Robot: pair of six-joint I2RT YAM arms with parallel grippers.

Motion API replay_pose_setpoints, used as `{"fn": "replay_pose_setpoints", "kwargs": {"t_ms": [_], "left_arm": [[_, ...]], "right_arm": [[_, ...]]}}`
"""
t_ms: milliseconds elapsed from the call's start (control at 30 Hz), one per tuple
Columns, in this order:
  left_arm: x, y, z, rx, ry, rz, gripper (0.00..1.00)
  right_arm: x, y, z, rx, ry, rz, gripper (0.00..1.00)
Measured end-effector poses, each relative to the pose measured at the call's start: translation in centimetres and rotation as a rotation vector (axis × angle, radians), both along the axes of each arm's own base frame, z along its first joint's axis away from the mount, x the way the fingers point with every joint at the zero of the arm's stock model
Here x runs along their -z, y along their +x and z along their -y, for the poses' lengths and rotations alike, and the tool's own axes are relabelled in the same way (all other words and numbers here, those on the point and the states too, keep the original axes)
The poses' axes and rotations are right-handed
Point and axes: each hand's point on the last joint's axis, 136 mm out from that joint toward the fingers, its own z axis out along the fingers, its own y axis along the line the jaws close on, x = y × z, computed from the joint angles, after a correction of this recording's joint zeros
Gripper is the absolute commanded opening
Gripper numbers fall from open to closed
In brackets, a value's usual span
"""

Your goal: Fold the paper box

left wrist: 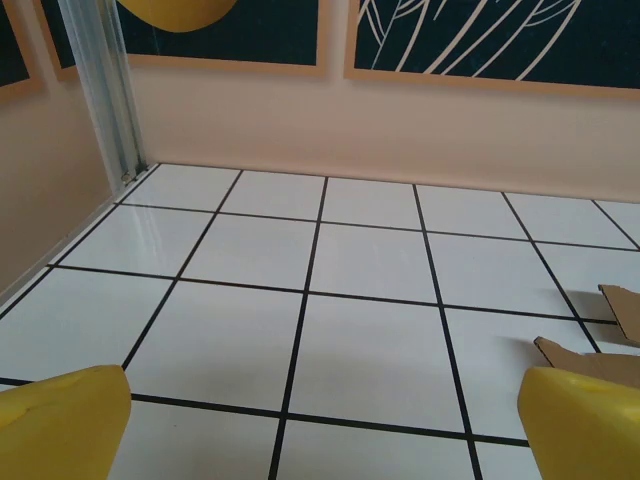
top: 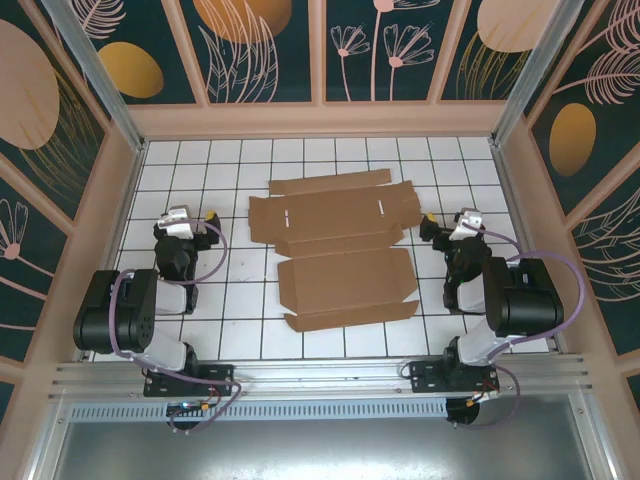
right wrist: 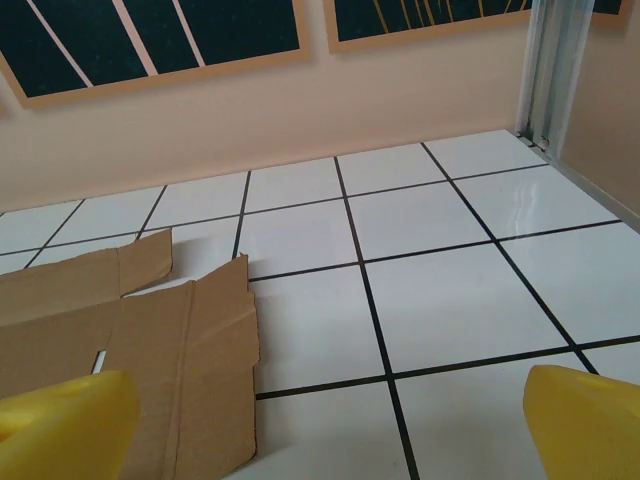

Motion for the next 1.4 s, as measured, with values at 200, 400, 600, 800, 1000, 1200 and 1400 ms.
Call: {"fn": "replay_pose_setpoints", "kwargs": {"t_ms": [200,400,600,800,1000,1200,1400], "left_arm": [[0.0,0.0,0.0,0.0,0.0,0.0,0.99],[0.0,0.0,0.0,0.0,0.0,0.0,0.99],[0.0,0.0,0.0,0.0,0.0,0.0,0.99],[0.0,0.0,0.0,0.0,0.0,0.0,0.99],[0.0,0.0,0.0,0.0,0.0,0.0,0.99],[-2.8,1.1,-0.1,-0.005,0.007,-0.019,0.99],[-16.3,2.3,5.6,0.139,0.068,0.197,0.99]], "right_arm": [[0.0,0.0,0.0,0.0,0.0,0.0,0.99],[0.0,0.0,0.0,0.0,0.0,0.0,0.99],[0.0,0.0,0.0,0.0,0.0,-0.001,0.99],[0.0,0.0,0.0,0.0,0.0,-0.001,0.99],[0.0,0.0,0.0,0.0,0.0,-0.002,0.99],[-3.6,2.3,-0.3,0.022,-0.011,-0.032,0.99],[-18.9,5.0,-9.6,-0.168,-0.046,0.193,0.99]]}}
